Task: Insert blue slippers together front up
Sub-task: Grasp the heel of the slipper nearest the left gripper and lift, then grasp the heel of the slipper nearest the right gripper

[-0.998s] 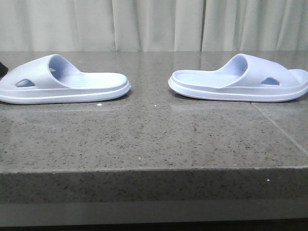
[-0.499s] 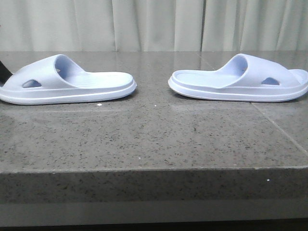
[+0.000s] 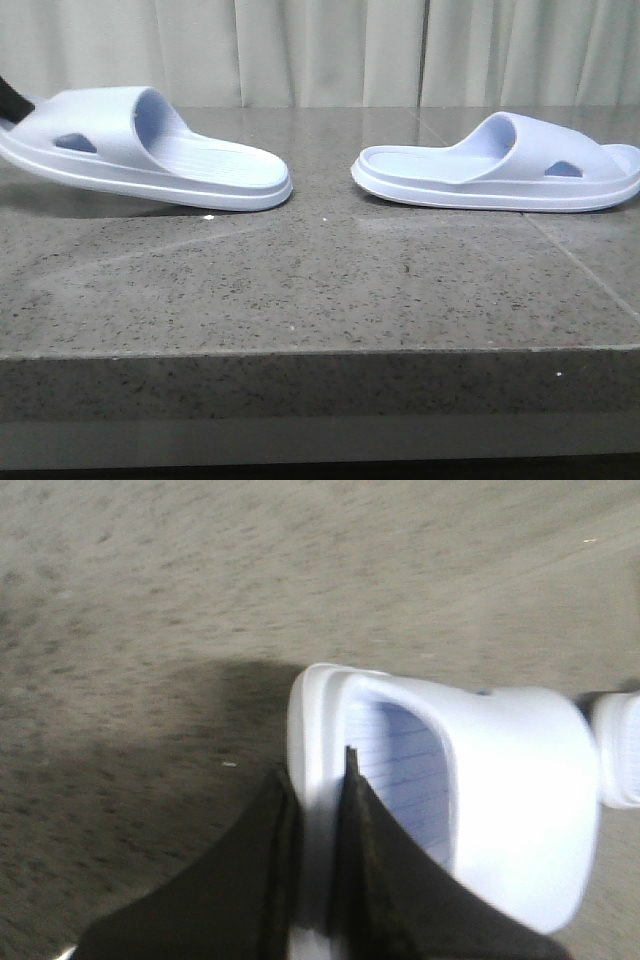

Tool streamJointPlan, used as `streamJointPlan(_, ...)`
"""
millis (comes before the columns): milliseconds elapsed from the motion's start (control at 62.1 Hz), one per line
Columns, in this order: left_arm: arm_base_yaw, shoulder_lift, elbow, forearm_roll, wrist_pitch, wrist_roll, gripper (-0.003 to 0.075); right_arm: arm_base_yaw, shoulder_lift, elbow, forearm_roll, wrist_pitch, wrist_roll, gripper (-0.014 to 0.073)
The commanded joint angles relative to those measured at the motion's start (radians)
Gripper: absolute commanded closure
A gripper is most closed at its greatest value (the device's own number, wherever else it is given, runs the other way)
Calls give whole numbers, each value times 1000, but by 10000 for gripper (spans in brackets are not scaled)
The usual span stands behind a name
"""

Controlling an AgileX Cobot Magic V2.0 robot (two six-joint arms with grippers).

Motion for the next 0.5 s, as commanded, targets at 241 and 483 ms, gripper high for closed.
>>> streamJointPlan(241,-5,-331,267,-315,6,175,741,-3,4,-33,-3,-58,-7,66)
streamJointPlan(483,-5,-362,347,-329,-23,177,741,-26,69,-72,-3,-30,7,66)
